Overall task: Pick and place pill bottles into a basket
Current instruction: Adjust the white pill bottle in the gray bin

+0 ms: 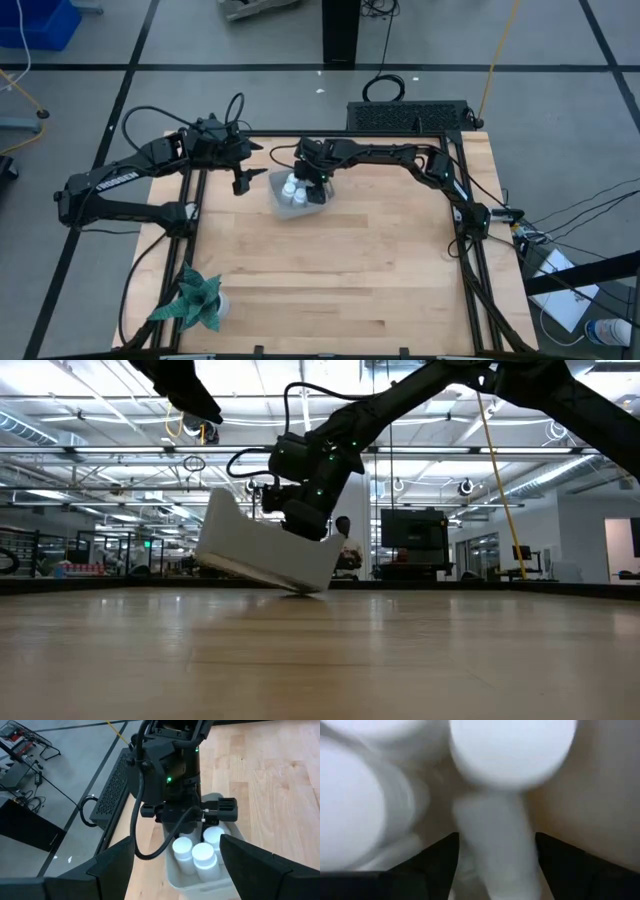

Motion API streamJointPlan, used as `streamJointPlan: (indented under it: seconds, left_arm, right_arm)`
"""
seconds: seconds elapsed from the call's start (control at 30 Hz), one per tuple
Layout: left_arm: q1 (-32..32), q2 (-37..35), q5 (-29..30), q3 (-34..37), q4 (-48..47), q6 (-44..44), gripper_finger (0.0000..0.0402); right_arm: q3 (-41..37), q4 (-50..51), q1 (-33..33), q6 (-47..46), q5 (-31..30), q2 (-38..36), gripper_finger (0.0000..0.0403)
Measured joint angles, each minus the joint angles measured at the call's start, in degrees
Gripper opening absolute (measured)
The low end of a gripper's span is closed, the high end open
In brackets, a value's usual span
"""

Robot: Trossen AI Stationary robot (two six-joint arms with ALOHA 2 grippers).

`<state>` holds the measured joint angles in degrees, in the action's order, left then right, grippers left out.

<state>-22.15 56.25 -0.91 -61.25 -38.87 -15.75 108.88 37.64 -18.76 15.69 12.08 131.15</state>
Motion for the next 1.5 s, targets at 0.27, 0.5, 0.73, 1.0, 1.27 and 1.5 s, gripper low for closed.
streamJointPlan:
  seconds: [0.27,0.5,0.73,1.0,1.27,1.5]
  left_arm:
    - [0.0,0.0,0.0,0.0,0.0,0.2,0.0294]
    - [0.0,0.0,0.0,0.0,0.0,0.4,0.0294]
    - [0.0,0.0,0.0,0.0,0.0,0.5,0.0294]
    - [0.0,0.0,0.0,0.0,-0.1,0.6,0.0294]
    - [0.0,0.0,0.0,0.0,-0.2,0.6,0.0294]
    - [-0.1,0.0,-0.1,0.0,-0.2,0.6,0.0294]
  right_arm:
    - [0.0,-1.0,1.0,2.2,0.0,-0.3,0.0144]
    - [0.0,-0.9,1.3,2.6,0.2,-0.4,0.0144]
    - [0.1,-1.0,1.3,2.6,0.2,-0.4,0.0144]
    - [0.1,-0.9,1.3,2.6,0.1,-0.7,0.0144]
    - [0.1,-2.0,1.7,3.3,-1.8,-5.2,0.0144]
    - [0.1,-1.4,2.8,3.3,-3.3,-10.1,0.0144]
